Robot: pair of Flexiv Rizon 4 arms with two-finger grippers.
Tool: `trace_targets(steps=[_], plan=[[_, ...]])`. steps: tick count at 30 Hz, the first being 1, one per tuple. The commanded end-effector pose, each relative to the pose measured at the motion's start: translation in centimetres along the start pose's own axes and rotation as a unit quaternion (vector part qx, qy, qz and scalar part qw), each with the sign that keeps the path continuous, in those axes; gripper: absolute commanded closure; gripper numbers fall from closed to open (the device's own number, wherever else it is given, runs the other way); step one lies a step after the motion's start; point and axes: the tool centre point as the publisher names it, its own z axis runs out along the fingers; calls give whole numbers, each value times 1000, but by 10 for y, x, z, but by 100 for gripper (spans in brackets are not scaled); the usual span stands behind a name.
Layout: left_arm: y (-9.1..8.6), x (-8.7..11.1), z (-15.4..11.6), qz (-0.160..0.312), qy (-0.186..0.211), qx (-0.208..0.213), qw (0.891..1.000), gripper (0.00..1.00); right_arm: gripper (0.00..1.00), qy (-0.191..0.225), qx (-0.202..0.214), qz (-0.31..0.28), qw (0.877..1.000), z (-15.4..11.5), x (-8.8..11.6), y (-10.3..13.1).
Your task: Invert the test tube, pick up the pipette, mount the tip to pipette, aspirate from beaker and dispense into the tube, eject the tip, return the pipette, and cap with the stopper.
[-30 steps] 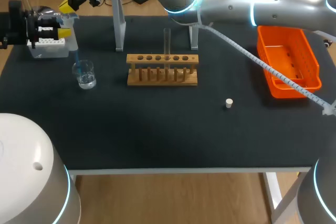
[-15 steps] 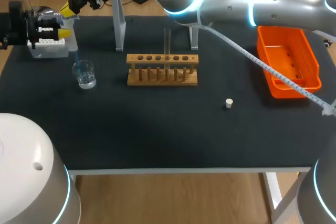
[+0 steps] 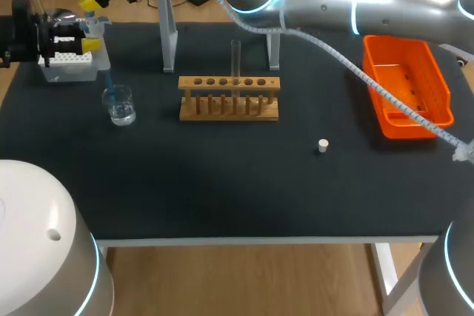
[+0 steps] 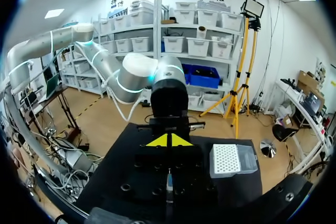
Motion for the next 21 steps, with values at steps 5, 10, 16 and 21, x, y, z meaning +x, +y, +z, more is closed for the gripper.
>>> trace_targets(steps=[5,10,16,21], plan=[[-1,0,-1,0,1,-1,1000,100,0,-15,-4,-26,1000,-59,12,17],[-1,0,-1,0,1,-1,1000,100,0,-29,2,-40,999,-104,20,8],[-1,0,-1,0,1,-1,1000,100,0,-52,11,-41,998,-159,30,-19],[-1,0,-1,0,1,-1,1000,100,0,-65,15,-38,997,-198,40,-45]])
